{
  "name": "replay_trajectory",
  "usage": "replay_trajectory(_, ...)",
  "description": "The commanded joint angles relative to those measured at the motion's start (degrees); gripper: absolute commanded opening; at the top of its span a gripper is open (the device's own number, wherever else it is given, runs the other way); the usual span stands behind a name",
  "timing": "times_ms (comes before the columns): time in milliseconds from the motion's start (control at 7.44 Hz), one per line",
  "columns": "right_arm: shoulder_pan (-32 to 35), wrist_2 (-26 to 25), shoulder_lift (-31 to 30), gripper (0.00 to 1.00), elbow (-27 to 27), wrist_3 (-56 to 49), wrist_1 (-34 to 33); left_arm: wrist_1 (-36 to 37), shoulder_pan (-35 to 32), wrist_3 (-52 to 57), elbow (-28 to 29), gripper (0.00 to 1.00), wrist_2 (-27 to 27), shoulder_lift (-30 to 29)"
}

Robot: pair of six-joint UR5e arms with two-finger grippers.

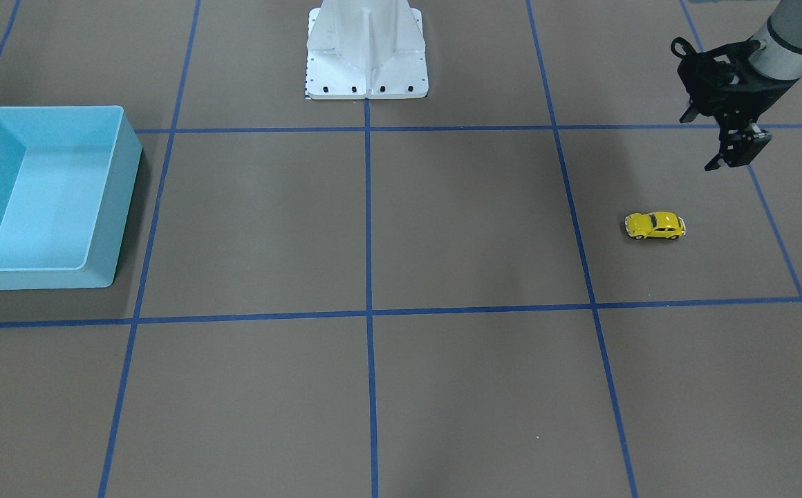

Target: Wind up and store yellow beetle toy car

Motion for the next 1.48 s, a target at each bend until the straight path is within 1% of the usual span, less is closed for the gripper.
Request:
replay_trajectory(0, 0.06, -0.04, 0.00, 1.00, -0.16, 0.01, 0.00, -0.04, 2.03, 0.49, 2.77, 1.00, 1.06, -3.80)
replay_trajectory(134, 0.15, -0.04, 0.00, 1.00, -0.43, 0.19, 0.00, -0.48, 2.74, 0.49, 2.44, 1.00, 5.50, -2.60)
replay_trajectory(269, 0.24, -0.04, -0.09, 1.00, -0.60, 0.19, -0.09, -2.40, 2.92, 0.40, 1.74, 1.00, 5.45, -1.29)
replay_trajectory(403, 0.24, -0.13, -0.17, 1.00, -0.61, 0.10, -0.09, -2.59, 2.92, 0.40, 2.43, 1.00, 2.93, -1.19)
replay_trajectory(537, 0.24, -0.13, -0.18, 1.00, -0.61, 0.10, -0.09, -2.94, 2.92, 0.40, 2.61, 1.00, 3.43, -1.10)
replay_trajectory(672, 0.24, -0.13, -0.26, 1.00, -0.69, 0.10, -0.09, -5.12, 3.01, -0.04, 4.27, 1.00, 3.35, -1.10)
replay_trajectory(806, 0.24, -0.13, -0.26, 1.00, -0.69, 0.10, 0.00, -12.27, 3.01, -0.13, 9.07, 1.00, 2.91, -1.01)
replay_trajectory(940, 0.33, -0.05, -0.26, 1.00, -0.69, 0.10, 0.00, -15.13, 3.18, -0.04, 11.20, 1.00, 2.82, -1.01)
replay_trajectory(1209, 0.33, -0.05, -0.26, 1.00, -0.69, 0.10, 0.00, -15.42, 3.88, -0.13, 11.66, 1.00, 2.73, -0.92)
replay_trajectory(1343, 0.41, -0.13, -0.26, 1.00, -0.69, 0.10, 0.00, -16.47, 4.06, 0.05, 12.80, 1.00, 2.73, -0.92)
